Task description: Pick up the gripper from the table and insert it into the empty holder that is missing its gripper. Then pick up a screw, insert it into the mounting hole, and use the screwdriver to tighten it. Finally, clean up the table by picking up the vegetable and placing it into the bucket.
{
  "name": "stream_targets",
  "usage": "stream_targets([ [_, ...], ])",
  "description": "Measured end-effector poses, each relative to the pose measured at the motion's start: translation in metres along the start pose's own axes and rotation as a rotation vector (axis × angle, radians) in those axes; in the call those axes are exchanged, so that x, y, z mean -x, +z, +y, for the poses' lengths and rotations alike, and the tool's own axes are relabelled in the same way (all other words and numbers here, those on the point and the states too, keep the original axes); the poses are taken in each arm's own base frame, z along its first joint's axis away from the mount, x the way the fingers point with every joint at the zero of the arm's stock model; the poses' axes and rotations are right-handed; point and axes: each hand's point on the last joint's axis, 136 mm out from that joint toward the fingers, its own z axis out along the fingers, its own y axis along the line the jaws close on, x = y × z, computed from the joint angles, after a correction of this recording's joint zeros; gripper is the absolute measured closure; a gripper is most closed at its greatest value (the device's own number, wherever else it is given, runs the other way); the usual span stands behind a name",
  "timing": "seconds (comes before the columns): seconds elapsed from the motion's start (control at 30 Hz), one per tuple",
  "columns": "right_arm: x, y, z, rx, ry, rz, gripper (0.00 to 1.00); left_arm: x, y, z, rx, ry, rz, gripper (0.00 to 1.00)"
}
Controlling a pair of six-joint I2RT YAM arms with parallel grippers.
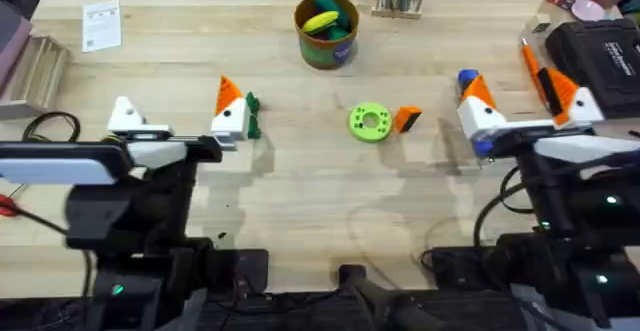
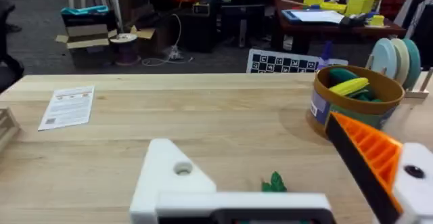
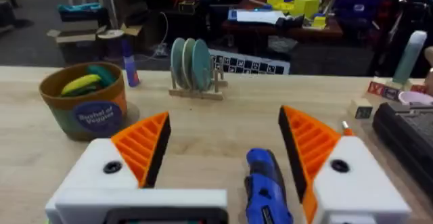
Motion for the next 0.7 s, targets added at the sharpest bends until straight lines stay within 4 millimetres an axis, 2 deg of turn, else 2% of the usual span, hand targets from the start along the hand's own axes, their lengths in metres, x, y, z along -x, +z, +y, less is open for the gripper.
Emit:
stream_targets([
  [0.03, 0.007, -0.001, 0.0, 0.0, 0.0, -0.013, 0.042, 0.006, -0.002, 0.0, 0.001, -0.001, 0.004, 0.015],
  [0.07, 0.038, -0.006, 0.0, 0.0, -0.002, -0.062, 0.042, 0.039, -0.009, 0.0, 0.002, -0.005, 0.002, 0.015],
  [0.1, 0.051, -0.009, 0.001, 0.001, -0.003, -0.074, 0.042, 0.05, -0.01, -0.001, 0.002, -0.004, 0.004, 0.016],
  [0.2, 0.078, -0.012, 0.001, 0.0, -0.002, -0.047, 0.042, 0.076, -0.01, -0.001, 0.005, 0.011, 0.053, 0.015],
  [0.27, 0.085, -0.011, 0.001, 0.0, 0.001, 0.015, 0.042, 0.085, -0.005, -0.001, 0.005, 0.035, 0.126, 0.015],
  [0.4, 0.082, 0.001, 0.0, 0.0, 0.009, 0.232, 0.042, 0.089, 0.011, -0.001, -0.003, 0.089, 0.342, 0.015],
  [0.7, 0.047, 0.018, 0.0, -0.002, 0.027, 0.729, 0.043, 0.074, 0.056, 0.0, -0.03, 0.131, 0.757, 0.015],
])
